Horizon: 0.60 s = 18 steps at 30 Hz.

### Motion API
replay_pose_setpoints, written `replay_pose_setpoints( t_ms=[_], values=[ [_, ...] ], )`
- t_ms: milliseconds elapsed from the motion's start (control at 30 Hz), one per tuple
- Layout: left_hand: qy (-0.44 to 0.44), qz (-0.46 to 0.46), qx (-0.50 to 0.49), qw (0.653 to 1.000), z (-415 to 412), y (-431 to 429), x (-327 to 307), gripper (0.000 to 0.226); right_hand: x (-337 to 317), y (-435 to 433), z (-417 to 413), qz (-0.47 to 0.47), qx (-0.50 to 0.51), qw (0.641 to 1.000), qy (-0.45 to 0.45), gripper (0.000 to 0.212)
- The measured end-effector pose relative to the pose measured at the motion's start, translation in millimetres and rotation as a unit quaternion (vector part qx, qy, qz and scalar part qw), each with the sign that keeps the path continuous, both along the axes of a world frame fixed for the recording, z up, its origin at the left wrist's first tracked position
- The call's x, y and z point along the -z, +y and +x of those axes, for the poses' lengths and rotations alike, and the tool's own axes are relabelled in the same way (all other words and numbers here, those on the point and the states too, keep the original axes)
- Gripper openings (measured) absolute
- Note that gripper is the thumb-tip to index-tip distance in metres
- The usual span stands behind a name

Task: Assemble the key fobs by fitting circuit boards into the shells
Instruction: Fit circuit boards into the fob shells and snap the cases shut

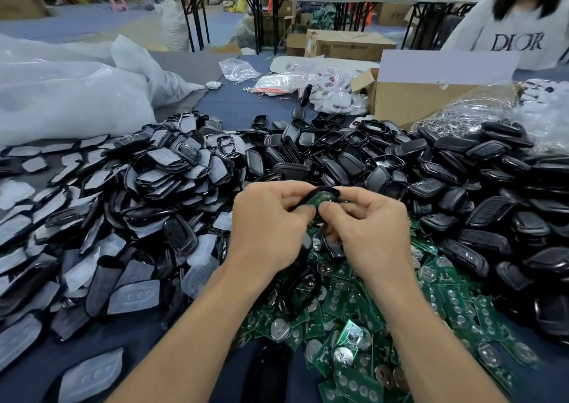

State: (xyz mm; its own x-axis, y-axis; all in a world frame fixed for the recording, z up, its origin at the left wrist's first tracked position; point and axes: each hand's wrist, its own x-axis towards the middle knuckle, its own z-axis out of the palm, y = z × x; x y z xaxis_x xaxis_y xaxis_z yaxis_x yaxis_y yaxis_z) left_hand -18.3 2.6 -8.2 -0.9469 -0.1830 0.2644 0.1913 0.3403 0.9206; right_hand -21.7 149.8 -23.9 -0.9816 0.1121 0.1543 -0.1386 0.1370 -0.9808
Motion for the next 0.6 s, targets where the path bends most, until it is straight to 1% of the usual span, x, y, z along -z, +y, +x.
replay_pose_setpoints(
  t_ms=[67,167,233,300,333,400,500,600],
  values=[
    [0.013,0.029,-0.05,0.998,0,-6,-7,0.059,-2,-1,2,0.033,0.017,0.999,0.004,0.018],
    [0.013,0.138,-0.124,0.983,-5,-30,-18,0.039,-6,-6,4,0.12,0.01,0.993,0.009,0.018],
    [0.007,0.242,-0.152,0.958,-8,-48,-26,0.029,-11,-17,4,0.173,-0.023,0.985,0.001,0.018],
    [-0.001,0.356,-0.152,0.922,-9,-64,-31,0.022,-17,-28,4,0.217,-0.059,0.974,-0.016,0.018],
    [-0.004,0.394,-0.145,0.907,-9,-70,-32,0.019,-20,-33,3,0.235,-0.07,0.969,-0.024,0.018],
    [-0.021,0.412,-0.139,0.9,-8,-80,-32,0.016,-24,-41,-1,0.266,-0.08,0.96,-0.036,0.016],
    [-0.058,0.374,-0.139,0.915,-7,-91,-29,0.023,-35,-53,-8,0.313,-0.086,0.944,-0.056,0.013],
    [-0.076,0.363,-0.153,0.916,-3,-98,-26,0.027,-46,-64,-15,0.359,-0.099,0.926,-0.057,0.013]
  ],
)
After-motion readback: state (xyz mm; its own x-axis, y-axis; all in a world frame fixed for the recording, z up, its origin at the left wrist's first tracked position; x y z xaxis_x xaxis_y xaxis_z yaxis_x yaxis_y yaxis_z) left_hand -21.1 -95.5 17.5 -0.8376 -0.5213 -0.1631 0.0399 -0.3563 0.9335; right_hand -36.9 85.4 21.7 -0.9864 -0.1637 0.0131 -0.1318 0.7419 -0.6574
